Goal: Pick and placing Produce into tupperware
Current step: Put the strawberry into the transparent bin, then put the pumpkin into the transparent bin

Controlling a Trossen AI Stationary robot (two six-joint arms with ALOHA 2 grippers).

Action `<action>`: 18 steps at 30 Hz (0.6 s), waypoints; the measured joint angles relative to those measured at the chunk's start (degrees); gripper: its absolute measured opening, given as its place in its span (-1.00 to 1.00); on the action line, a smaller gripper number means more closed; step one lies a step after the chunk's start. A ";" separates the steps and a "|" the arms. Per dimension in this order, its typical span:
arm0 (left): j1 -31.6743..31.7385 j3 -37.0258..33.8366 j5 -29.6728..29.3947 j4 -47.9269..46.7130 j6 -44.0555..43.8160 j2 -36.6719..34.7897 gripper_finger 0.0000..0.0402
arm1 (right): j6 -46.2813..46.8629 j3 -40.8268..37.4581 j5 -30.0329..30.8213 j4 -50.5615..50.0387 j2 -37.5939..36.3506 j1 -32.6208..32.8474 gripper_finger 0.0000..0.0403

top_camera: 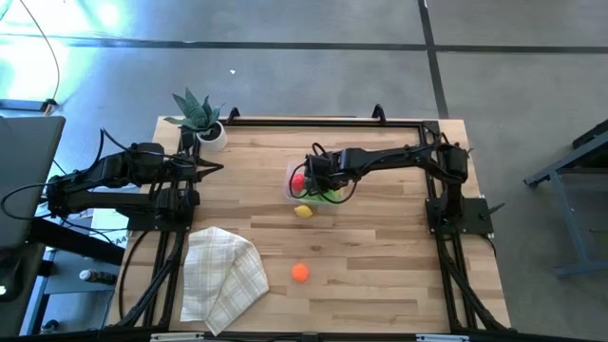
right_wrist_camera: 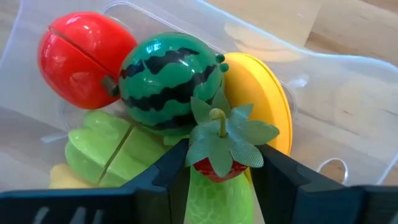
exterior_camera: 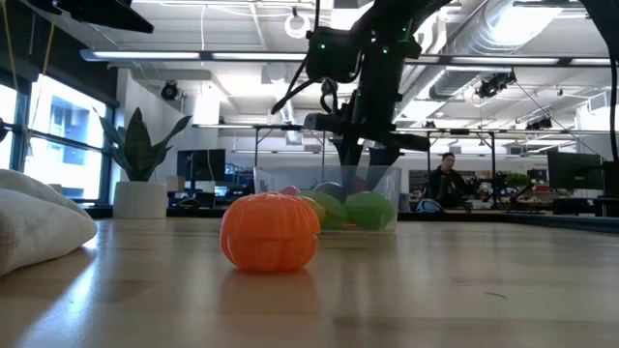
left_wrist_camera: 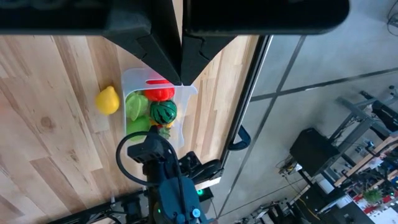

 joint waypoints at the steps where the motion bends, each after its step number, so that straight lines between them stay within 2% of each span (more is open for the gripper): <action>1: -0.01 -0.02 0.00 0.00 -0.01 0.00 -1.00 | -0.29 0.00 0.06 0.00 0.00 0.00 -0.33; 11: -0.02 0.00 0.00 0.00 0.00 0.00 -1.00 | -3.60 -0.02 0.11 -0.70 0.00 0.00 -0.04; 18: -0.02 -0.02 -0.02 -0.01 0.00 0.02 -1.00 | -3.68 -0.02 0.11 0.39 -0.15 0.00 0.02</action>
